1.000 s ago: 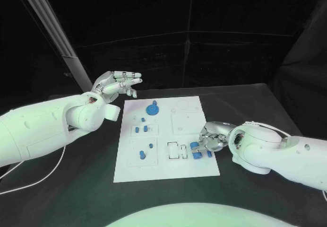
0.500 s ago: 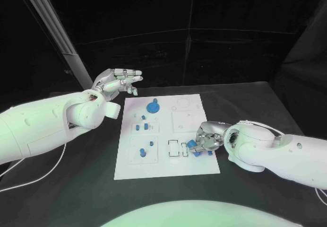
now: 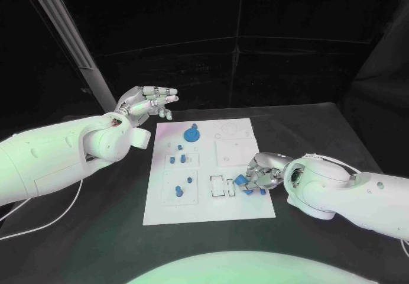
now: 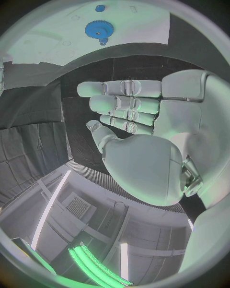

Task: Assemble the parts on the task board

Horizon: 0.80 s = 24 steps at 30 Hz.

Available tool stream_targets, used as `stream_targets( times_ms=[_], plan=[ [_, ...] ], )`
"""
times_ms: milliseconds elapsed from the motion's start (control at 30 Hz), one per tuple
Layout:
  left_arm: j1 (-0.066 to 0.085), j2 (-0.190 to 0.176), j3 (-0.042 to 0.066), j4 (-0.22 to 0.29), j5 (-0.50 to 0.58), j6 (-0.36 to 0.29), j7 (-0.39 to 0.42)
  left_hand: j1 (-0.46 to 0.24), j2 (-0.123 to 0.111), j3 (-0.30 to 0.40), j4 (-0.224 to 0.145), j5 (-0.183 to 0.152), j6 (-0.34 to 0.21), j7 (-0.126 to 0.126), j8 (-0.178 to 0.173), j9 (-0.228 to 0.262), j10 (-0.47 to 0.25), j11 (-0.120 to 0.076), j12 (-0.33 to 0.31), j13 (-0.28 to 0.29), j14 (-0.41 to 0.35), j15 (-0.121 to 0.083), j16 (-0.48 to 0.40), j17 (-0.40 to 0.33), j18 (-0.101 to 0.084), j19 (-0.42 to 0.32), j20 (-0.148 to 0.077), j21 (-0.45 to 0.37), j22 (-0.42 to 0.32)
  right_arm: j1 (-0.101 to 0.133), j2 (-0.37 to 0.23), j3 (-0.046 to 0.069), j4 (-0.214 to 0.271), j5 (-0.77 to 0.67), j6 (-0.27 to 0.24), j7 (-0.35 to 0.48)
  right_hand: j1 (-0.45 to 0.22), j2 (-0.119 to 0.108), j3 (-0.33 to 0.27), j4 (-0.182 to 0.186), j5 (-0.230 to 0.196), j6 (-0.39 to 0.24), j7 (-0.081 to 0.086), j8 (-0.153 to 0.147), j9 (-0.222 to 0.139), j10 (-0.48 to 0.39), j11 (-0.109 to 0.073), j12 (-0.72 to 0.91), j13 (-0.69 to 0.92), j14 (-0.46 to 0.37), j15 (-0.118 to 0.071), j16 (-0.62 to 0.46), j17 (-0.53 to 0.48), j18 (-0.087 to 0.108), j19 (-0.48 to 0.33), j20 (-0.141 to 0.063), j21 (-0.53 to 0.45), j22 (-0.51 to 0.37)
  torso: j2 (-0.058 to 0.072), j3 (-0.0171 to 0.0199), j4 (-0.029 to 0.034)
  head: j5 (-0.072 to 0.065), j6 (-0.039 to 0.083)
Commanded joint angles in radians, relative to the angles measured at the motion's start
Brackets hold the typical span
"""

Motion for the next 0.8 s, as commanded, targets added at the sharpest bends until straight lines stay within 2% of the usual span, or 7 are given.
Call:
stream_targets(
  times_ms=[33, 267, 367, 533, 700, 800],
  plan=[
    [0.002, 0.001, 0.001, 0.001, 0.003, 0.013, 0.004, -0.001, 0.002, -0.003, -0.001, 0.004, -0.004, 0.003, 0.001, -0.001, -0.008, 0.000, 0.004, -0.002, -0.006, -0.003, -0.003, -0.001, 0.013, -0.008, -0.001, -0.005, -0.001, 0.002, -0.008, 0.001, 0.019, 0.106, -0.096, 0.078, -0.020, -0.006, -0.008, 0.002, 0.004, 0.013, -0.001, 0.002, -0.002, 0.007, -0.002, 0.004, 0.003, 0.067, -0.008, 0.007, 0.058, -0.005, 0.003, -0.007, 0.005, 0.002, 0.000, -0.0001, 0.0015, -0.002, 0.001],
    [0.002, 0.005, 0.001, -0.001, 0.003, 0.014, 0.003, -0.001, 0.002, -0.002, -0.002, 0.004, -0.006, 0.004, 0.000, -0.001, -0.009, 0.000, 0.005, -0.002, -0.006, -0.002, -0.003, -0.002, 0.013, -0.008, -0.001, -0.005, -0.002, 0.002, -0.009, 0.002, 0.035, 0.146, -0.119, 0.106, -0.032, 0.010, -0.018, 0.018, 0.005, 0.050, -0.014, 0.017, 0.008, 0.007, -0.013, -0.005, -0.001, 0.067, -0.016, 0.007, 0.059, -0.005, 0.004, -0.014, 0.005, 0.003, 0.002, -0.0008, 0.0053, -0.002, -0.001],
    [0.002, 0.006, 0.001, -0.001, 0.003, 0.015, 0.003, -0.001, 0.002, -0.002, -0.002, 0.004, -0.006, 0.004, 0.000, -0.001, -0.009, 0.000, 0.005, -0.002, -0.006, -0.002, -0.003, -0.002, 0.013, -0.008, -0.001, -0.005, -0.002, 0.002, 0.002, 0.002, 0.030, 0.151, -0.110, 0.105, -0.034, 0.016, -0.020, 0.020, 0.005, 0.059, -0.018, 0.021, 0.011, 0.009, -0.017, -0.006, -0.001, 0.067, -0.019, 0.008, 0.062, -0.005, 0.004, -0.016, 0.005, 0.004, 0.002, -0.0011, 0.0036, 0.005, -0.003],
    [0.002, 0.008, 0.001, -0.002, 0.003, 0.015, 0.003, -0.001, 0.002, -0.002, -0.002, 0.004, -0.006, 0.004, 0.000, -0.001, -0.009, 0.000, 0.005, -0.002, -0.006, -0.002, -0.003, -0.002, 0.013, -0.008, -0.001, -0.005, -0.002, 0.003, 0.027, 0.002, 0.017, 0.154, -0.086, 0.089, -0.043, 0.024, -0.024, 0.024, 0.004, 0.068, -0.022, 0.024, 0.014, 0.011, -0.020, -0.008, 0.000, 0.068, -0.022, 0.009, 0.065, -0.006, 0.005, -0.019, 0.006, 0.006, 0.002, -0.0002, 0.0006, 0.009, -0.007],
    [0.002, 0.009, 0.001, -0.001, 0.003, 0.016, 0.002, -0.001, 0.002, -0.002, -0.002, 0.004, -0.006, 0.004, 0.000, -0.001, -0.009, 0.000, 0.005, -0.002, -0.006, -0.002, -0.003, -0.002, 0.013, -0.008, -0.001, -0.005, -0.002, 0.003, 0.062, 0.002, -0.001, 0.152, -0.063, 0.059, -0.061, 0.035, -0.032, 0.026, 0.002, 0.073, -0.025, 0.025, 0.016, 0.012, -0.022, -0.013, -0.002, 0.068, -0.025, 0.009, 0.066, -0.006, 0.006, -0.022, 0.007, 0.007, 0.002, -0.0013, 0.0022, 0.008, -0.007],
    [0.002, 0.011, 0.001, -0.001, 0.003, 0.017, 0.002, 0.001, 0.002, -0.002, -0.003, 0.004, -0.006, 0.004, 0.001, -0.001, -0.010, 0.000, 0.006, -0.002, -0.007, -0.002, -0.003, -0.002, 0.013, -0.008, -0.001, -0.005, -0.002, 0.003, 0.078, 0.002, -0.010, 0.142, -0.052, 0.041, -0.075, 0.041, -0.039, 0.026, -0.002, 0.074, -0.026, 0.024, 0.018, 0.013, -0.024, -0.016, -0.002, 0.068, -0.026, 0.009, 0.066, -0.006, 0.006, -0.023, 0.007, 0.007, 0.002, -0.0022, 0.0054, 0.008, -0.007]
  ],
)
